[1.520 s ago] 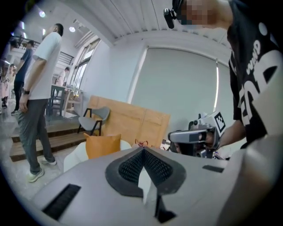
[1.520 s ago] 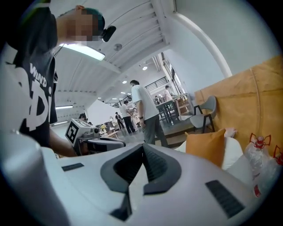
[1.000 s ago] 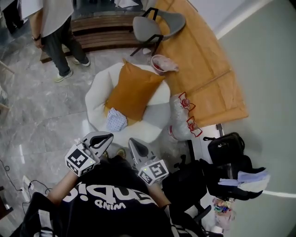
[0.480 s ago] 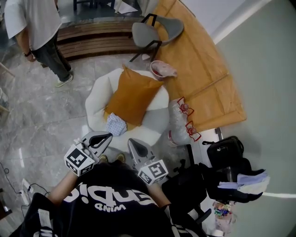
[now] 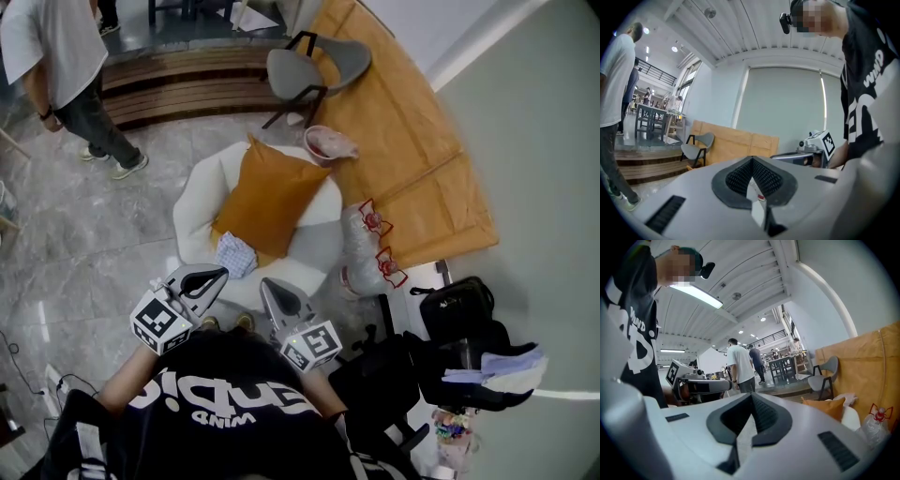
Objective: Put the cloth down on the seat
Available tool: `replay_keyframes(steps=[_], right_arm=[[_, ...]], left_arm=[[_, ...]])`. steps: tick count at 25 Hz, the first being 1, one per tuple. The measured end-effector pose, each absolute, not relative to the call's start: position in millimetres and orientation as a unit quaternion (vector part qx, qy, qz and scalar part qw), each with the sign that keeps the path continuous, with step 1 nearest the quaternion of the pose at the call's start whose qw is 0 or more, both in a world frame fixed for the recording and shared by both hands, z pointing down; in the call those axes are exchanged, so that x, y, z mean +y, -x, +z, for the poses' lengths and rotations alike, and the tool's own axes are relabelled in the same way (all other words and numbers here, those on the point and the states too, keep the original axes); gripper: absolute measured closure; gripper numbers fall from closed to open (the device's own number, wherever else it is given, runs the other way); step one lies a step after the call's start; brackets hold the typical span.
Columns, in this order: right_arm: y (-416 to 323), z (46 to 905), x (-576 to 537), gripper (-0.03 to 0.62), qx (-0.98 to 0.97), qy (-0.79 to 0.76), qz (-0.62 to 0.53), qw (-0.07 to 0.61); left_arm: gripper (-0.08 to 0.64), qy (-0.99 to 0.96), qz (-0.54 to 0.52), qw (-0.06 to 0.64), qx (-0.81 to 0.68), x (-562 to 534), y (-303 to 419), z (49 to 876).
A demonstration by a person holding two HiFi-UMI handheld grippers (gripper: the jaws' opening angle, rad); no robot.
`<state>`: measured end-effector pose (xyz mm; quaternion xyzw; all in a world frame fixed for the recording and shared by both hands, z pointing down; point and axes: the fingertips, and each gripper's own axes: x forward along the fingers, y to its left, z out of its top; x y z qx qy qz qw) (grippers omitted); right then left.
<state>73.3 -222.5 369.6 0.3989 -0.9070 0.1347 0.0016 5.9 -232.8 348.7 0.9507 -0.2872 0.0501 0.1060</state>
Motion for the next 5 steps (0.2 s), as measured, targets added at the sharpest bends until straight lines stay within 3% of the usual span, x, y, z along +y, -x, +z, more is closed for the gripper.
replay_keyframes(steps=[5], right_arm=[[-70.5,364.5,-232.1,0.572,-0.912,-0.392,0.12,0.004]], left_arm=[[0.554,-0.95,0.043,0.096,-0.294,-242.3,-1.8,343.4]])
